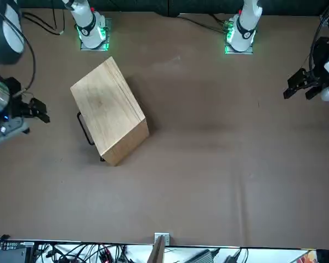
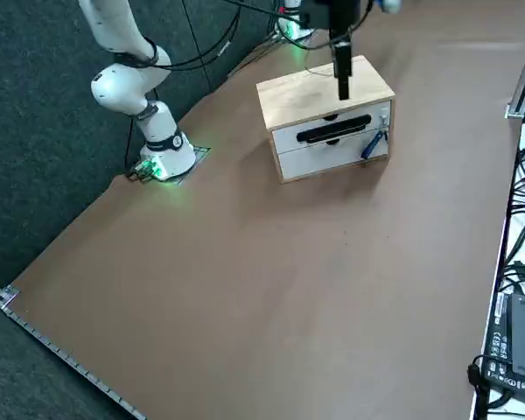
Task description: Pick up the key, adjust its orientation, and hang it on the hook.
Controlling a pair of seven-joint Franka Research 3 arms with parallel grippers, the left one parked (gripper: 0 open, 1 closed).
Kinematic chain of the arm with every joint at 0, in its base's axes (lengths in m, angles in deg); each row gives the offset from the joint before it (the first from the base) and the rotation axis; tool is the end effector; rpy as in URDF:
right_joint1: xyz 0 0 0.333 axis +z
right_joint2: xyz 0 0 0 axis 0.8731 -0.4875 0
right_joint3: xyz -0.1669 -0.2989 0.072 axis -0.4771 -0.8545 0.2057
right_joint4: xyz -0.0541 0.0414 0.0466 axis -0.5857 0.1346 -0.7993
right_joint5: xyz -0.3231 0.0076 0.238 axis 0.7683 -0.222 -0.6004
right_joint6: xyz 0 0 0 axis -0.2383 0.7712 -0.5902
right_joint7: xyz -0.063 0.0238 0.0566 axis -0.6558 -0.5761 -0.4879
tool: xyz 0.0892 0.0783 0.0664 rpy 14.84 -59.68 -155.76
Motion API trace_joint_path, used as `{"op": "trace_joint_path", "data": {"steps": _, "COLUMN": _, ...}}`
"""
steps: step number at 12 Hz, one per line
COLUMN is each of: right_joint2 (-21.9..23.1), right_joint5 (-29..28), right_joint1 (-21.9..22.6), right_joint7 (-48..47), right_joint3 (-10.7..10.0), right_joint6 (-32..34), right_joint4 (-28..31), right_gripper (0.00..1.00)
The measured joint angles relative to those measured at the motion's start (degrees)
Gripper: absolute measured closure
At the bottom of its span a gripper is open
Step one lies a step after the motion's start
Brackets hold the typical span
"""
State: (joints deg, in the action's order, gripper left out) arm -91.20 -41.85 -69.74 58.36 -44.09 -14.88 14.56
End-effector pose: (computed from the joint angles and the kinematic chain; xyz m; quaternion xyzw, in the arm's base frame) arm 0.6481 0.0032 0.5331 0.9739 0.2270 0.0016 0.0007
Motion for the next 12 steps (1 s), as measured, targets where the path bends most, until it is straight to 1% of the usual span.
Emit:
{"op": "trace_joint_path", "data": {"steps": 1, "right_joint2": 1.0, "right_joint5": 0.0, "right_joint1": -0.5, "right_joint7": -2.9, "right_joint3": 0.0, "right_joint6": 1.0, "right_joint4": 0.0, "right_gripper": 0.0}}
{"op": "trace_joint_path", "data": {"steps": 2, "right_joint2": 2.9, "right_joint5": 0.0, "right_joint1": -1.3, "right_joint7": -8.8, "right_joint3": 0.0, "right_joint6": 3.1, "right_joint4": 0.0, "right_gripper": 0.0}}
{"op": "trace_joint_path", "data": {"steps": 3, "right_joint2": 3.8, "right_joint5": 0.0, "right_joint1": -1.3, "right_joint7": -11.5, "right_joint3": 0.0, "right_joint6": 4.2, "right_joint4": 0.0, "right_gripper": 0.0}}
{"op": "trace_joint_path", "data": {"steps": 7, "right_joint2": 7.1, "right_joint5": 0.0, "right_joint1": -1.2, "right_joint7": -17.6, "right_joint3": 0.0, "right_joint6": 6.9, "right_joint4": 0.0, "right_gripper": 0.0}}
{"op": "trace_joint_path", "data": {"steps": 8, "right_joint2": 7.6, "right_joint5": 0.0, "right_joint1": -0.6, "right_joint7": -18.2, "right_joint3": -0.6, "right_joint6": 7.3, "right_joint4": 0.0, "right_gripper": 0.0}}
{"op": "trace_joint_path", "data": {"steps": 9, "right_joint2": 8.1, "right_joint5": 0.0, "right_joint1": 1.1, "right_joint7": -18.7, "right_joint3": -2.4, "right_joint6": 7.7, "right_joint4": 0.1, "right_gripper": 0.0}}
{"op": "trace_joint_path", "data": {"steps": 11, "right_joint2": 8.8, "right_joint5": -0.1, "right_joint1": 5.5, "right_joint7": -19.9, "right_joint3": -7.4, "right_joint6": 8.1, "right_joint4": 0.2, "right_gripper": 0.0}}
{"op": "trace_joint_path", "data": {"steps": 12, "right_joint2": 9.1, "right_joint5": -0.2, "right_joint1": 7.5, "right_joint7": -21.2, "right_joint3": -9.3, "right_joint6": 8.3, "right_joint4": 0.4, "right_gripper": 0.0}}
